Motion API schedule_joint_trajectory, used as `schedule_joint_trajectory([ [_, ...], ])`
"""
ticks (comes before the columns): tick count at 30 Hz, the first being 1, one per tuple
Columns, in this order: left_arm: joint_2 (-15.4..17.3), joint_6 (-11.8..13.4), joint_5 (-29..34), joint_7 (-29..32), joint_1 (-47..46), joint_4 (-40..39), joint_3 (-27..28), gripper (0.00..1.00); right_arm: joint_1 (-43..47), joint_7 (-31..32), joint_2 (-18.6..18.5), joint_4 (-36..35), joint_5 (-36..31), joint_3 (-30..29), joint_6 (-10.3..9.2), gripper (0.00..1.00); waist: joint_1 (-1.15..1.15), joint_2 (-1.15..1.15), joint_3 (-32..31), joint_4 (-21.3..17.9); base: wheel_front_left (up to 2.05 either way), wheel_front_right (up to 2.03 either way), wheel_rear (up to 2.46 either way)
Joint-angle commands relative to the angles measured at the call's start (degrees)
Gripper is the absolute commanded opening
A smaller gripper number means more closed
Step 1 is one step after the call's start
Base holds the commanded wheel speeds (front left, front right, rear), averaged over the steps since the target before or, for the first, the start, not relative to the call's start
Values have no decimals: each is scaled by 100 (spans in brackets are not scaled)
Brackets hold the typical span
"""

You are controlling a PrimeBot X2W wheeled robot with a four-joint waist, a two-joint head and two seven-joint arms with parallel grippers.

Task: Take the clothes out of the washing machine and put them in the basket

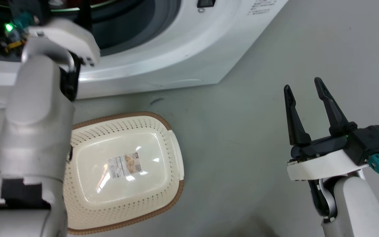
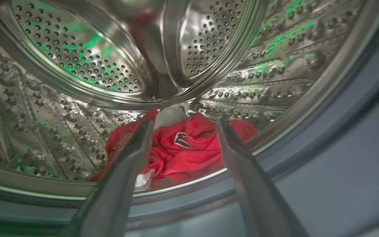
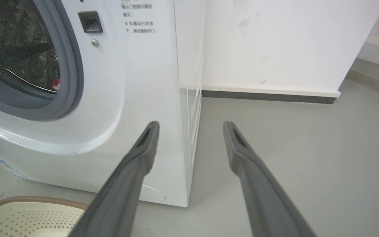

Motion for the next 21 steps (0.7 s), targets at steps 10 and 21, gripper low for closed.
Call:
schedule_joint_trajectory([
  [10,458,-197,-197,1211,-1703,1277,-86,100,-403,-75,12,159,454,303,-3,100,-1,0,823,-640,0,0,0],
  [21,850,-250,-490,2937,-2624,2169,-46,100,-379,-74,12,146,754,533,-4,100,-1,0,963,-1056,0,0,0],
])
